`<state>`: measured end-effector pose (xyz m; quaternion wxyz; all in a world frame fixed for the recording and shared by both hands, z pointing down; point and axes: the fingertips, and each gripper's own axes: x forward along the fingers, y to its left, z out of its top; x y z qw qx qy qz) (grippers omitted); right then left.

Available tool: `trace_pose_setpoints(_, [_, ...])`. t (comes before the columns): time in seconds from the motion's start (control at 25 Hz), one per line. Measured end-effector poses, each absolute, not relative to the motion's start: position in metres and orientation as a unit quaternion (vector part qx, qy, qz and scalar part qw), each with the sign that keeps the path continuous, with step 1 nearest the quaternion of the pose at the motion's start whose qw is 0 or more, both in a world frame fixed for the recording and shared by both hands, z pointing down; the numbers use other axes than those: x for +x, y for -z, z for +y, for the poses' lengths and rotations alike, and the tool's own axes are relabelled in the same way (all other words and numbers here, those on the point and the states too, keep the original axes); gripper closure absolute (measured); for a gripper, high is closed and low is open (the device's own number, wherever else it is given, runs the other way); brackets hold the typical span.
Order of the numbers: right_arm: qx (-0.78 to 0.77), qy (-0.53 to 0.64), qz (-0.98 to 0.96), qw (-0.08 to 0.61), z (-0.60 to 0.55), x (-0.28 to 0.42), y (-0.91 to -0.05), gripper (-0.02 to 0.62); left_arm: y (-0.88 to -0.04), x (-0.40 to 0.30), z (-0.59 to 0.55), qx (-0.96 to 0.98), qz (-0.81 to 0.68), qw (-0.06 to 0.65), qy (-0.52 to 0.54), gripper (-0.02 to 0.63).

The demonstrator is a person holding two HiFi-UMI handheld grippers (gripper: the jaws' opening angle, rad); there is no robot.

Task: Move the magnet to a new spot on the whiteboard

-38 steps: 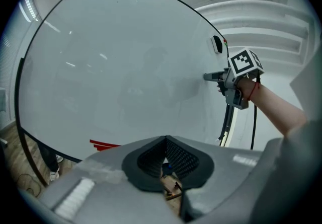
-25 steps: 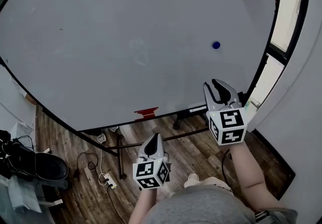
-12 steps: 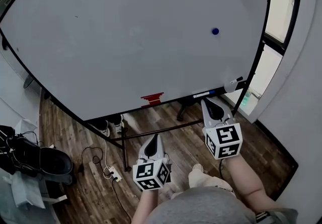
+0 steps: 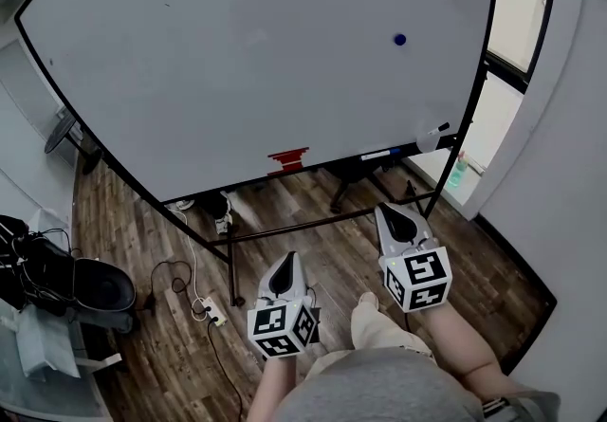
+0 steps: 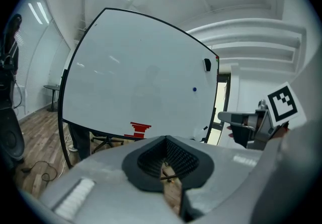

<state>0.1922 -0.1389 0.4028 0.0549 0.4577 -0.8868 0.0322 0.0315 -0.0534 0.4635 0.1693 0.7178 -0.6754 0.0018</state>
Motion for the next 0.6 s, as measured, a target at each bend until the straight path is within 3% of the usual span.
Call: trace_pose_setpoints(0.6, [0.447,-0.054,-0.891,0.060,-0.075,0.196,-0.430,0.594,-0.477,0.036,0.001,0.714,-0.676,0.181,-0.008,0.601])
